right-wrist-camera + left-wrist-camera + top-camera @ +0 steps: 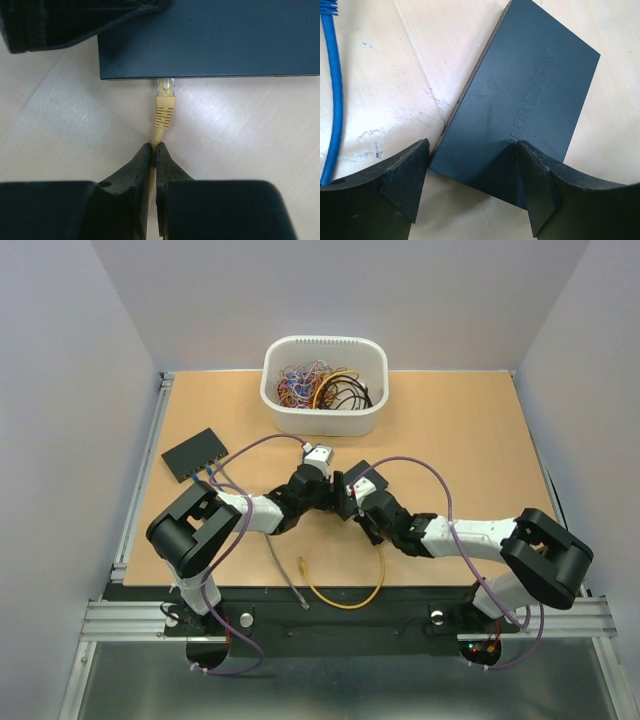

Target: Insert the plug into the switch port

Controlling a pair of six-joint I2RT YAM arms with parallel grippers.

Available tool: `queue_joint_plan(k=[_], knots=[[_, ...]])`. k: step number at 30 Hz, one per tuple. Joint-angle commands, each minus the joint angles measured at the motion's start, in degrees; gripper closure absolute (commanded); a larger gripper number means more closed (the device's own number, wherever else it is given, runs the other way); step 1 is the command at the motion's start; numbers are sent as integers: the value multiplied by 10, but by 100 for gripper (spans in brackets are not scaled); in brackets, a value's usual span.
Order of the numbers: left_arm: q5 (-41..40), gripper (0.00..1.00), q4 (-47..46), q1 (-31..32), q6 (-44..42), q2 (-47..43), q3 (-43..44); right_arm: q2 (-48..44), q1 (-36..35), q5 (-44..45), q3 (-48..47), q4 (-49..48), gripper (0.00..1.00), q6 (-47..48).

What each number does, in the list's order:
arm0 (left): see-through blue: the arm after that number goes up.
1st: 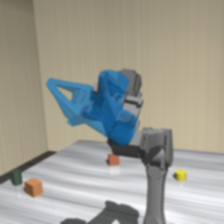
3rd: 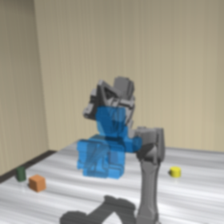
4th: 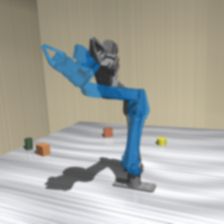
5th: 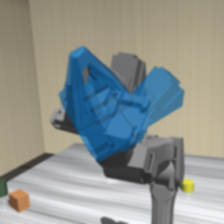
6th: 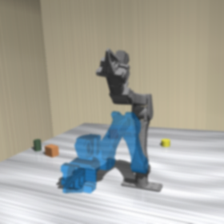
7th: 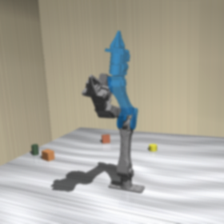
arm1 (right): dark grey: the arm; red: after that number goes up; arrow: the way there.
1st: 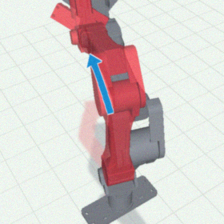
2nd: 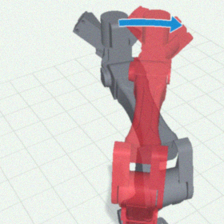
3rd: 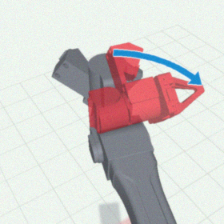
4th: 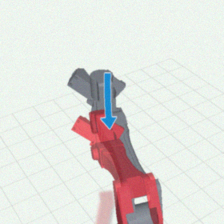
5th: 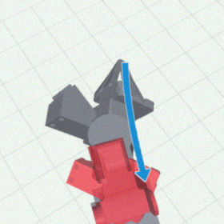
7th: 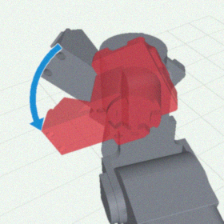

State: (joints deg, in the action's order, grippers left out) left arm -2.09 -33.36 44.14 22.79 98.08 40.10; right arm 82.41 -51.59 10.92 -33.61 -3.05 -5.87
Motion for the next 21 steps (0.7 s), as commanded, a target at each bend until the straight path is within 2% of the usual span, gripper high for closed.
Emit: queue_joint_plan(k=[1, 5, 11, 12, 14, 15, 17, 18, 19, 21], knots=[[139, 23, 16, 56, 34, 18, -3, 43, -4, -49, -58, -240, 99, 31], [135, 23, 19, 59, 37, 12, -5, 57, -4, -82, -58, -242, 100, 29], [62, 21, 95, 55, 24, -2, 37, 29, -4, -73, -13, -240, 99, -19], [40, 21, 111, 53, 22, -2, 48, 16, -4, -66, -5, -229, 96, -30], [11, 21, 159, 47, 20, -6, 67, 3, -4, -61, -4, -210, 73, -38], [-22, 20, 192, 44, 21, -12, 85, -10, -4, -58, -9, -180, 56, -45], [-40, 20, 214, 32, 17, -37, 97, -29, -4, -56, -9, -146, 41, -53], [-46, 20, 222, 28, 16, -48, 98, -39, -4, -51, -8, -138, 38, -62], [-55, 19, 237, 20, 13, -77, 98, -69, -3, -47, 0, -133, 30, -66], [-74, 19, 254, 17, 9, -108, 95, -121, -3, -44, 13, -124, 25, -85]])
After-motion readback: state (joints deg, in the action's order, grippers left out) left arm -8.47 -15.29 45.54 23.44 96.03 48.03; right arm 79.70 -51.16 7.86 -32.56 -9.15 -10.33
